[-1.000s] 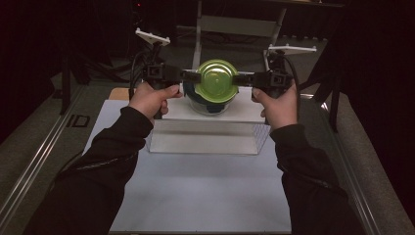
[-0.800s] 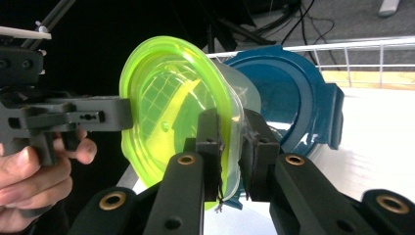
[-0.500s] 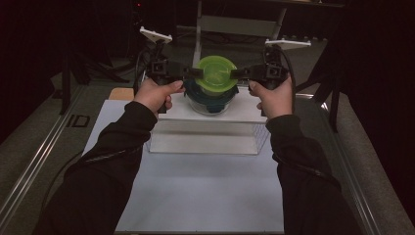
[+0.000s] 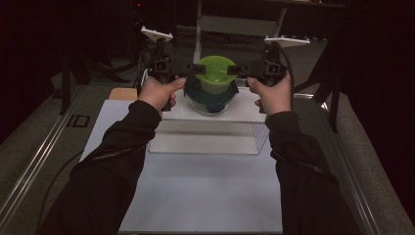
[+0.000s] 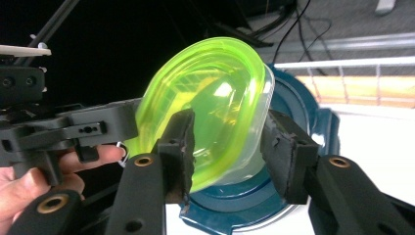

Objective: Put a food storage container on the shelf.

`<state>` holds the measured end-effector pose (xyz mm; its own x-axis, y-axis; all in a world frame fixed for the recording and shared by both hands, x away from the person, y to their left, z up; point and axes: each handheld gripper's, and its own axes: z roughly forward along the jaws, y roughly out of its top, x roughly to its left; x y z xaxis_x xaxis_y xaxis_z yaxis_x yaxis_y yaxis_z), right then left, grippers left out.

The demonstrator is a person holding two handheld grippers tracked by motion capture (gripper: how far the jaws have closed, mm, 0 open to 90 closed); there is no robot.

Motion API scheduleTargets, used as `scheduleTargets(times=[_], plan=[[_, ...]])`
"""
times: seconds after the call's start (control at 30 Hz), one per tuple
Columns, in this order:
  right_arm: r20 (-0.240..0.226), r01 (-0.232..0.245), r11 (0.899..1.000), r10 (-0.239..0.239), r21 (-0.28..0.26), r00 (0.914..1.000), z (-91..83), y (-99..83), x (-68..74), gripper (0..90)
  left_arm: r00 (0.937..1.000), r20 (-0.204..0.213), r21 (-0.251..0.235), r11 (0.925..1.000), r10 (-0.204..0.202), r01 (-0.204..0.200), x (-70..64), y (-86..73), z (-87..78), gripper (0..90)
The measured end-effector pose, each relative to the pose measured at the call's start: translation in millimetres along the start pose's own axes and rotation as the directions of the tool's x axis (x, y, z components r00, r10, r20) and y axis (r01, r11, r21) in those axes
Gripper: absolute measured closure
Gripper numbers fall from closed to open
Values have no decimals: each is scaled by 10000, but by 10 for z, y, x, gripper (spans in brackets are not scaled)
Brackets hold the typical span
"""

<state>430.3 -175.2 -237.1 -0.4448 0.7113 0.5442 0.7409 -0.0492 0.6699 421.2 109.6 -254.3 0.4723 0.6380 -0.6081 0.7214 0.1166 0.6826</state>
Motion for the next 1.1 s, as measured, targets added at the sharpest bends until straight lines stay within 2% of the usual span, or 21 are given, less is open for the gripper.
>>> scheduleTargets(times=[0.1, 0.23, 0.4, 0.5, 0.53, 0.67, 0.77, 0.83, 0.87, 0.9, 0.93, 1.0, 1.03, 1.07, 1.1], plan=[[-14, 94, 10000, -94, -23, 10000, -25, 13, 5, 522, 10000, 51, 69, 10000, 14, -15, 12, -3, -11, 514], [51, 31, 10000, -30, -27, 10000, -21, -2, -12, 521, 9999, 138, 71, 10000, -29, 28, 15, -37, -22, 514], [-93, -130, 9999, 131, 16, 9999, -4, -19, -35, 522, 9998, 204, 201, 9998, 29, -33, 0, -105, -23, 514], [58, -6, 10000, 6, -70, 10000, -17, -24, -23, 521, 9996, 262, 198, 9998, 55, -61, -10, -131, -46, 509], [-64, -5, 9999, 5, -122, 10000, -46, -34, -18, 511, 9996, 269, 163, 9998, 108, -113, -25, -163, -79, 497], [18, 286, 9995, -286, -153, 9996, -112, -75, -11, 504, 9980, 437, -21, 9990, 450, -450, -68, -248, -188, 481], [70, 558, 9983, -557, -155, 9984, -168, -142, -19, 519, 9946, 465, -314, 9953, 929, -915, -121, -338, -296, 467], [148, 766, 9969, -763, -152, 9970, -201, -201, -35, 549, 9897, 452, -494, 9898, 1355, -1333, -155, -421, -365, 417], [184, 827, 9965, -825, -126, 9964, -207, -221, -45, 561, 9831, 459, -747, 9820, 1770, -1734, -175, -490, -407, 398], [210, 884, 9961, -882, -61, 9959, -207, -252, -61, 609, 9800, 429, -790, 9785, 1945, -1907, -186, -530, -427, 379], [324, 955, 9954, -956, 36, 9949, -203, -267, -69, 652, 9726, 468, -877, 9708, 2279, -2233, -187, -594, -454, 367], [558, 1015, 9947, -1024, 188, 9932, -180, -303, -99, 804, 9552, 580, -1124, 9526, 2903, -2827, -190, -732, -496, 315], [693, 990, 9949, -1002, 216, 9925, -167, -315, -114, 878, 9552, 580, -1124, 9526, 2903, -2827, -190, -732, -496, 272], [816, 974, 9946, -1001, 359, 9916, -145, -322, -133, 897, 9393, 623, -1401, 9347, 3375, -3265, -172, -875, -535, 256], [842, 954, 9944, -989, 450, 9915, -125, -324, -142, 898, 9369, 625, -1478, 9315, 3441, -3323, -154, -945, -547, 246]])
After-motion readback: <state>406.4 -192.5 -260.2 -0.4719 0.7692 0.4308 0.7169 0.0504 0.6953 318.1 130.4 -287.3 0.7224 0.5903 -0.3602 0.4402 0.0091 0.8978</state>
